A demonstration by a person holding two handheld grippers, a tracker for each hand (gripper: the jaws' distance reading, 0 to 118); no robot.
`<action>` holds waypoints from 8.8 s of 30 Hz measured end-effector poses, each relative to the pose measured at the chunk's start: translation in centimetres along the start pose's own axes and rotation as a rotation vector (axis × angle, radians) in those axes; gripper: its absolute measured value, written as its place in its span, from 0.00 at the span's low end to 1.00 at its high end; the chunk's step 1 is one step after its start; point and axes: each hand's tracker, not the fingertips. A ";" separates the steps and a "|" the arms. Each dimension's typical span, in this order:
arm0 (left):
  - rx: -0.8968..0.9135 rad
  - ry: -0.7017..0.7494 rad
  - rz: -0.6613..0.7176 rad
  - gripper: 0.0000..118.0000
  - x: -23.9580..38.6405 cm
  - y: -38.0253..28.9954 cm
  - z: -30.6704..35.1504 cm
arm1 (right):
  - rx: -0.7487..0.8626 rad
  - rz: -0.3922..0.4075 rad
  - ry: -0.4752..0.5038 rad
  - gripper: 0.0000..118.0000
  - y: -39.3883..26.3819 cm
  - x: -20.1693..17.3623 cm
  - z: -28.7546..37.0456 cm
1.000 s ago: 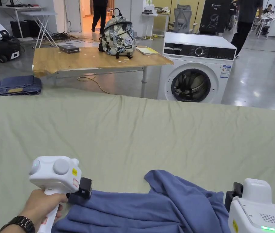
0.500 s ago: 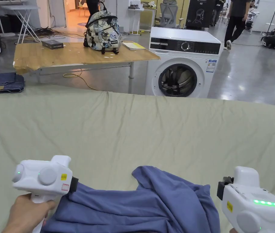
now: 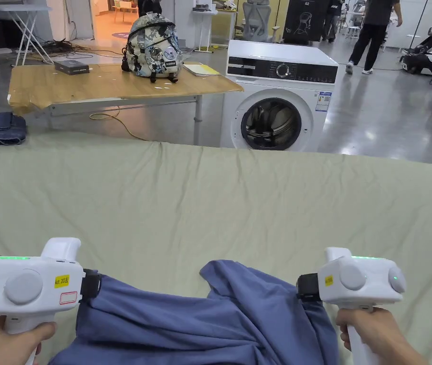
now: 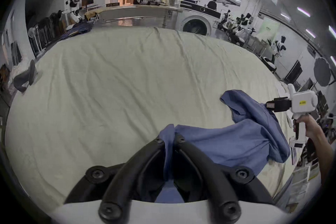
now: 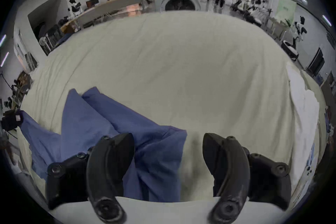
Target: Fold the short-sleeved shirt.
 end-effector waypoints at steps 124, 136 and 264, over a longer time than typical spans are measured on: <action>0.260 0.201 0.036 0.55 -6.1 -11.5 10.6 | 0.488 0.032 -0.239 0.71 -17.0 0.5 17.7; 0.472 0.171 -0.088 0.00 3.2 -7.3 9.7 | 0.708 0.061 -0.112 0.00 -14.9 -10.9 17.9; 0.551 0.149 -0.016 0.00 -0.4 27.5 21.0 | 0.862 0.014 -0.257 0.00 18.8 1.7 34.5</action>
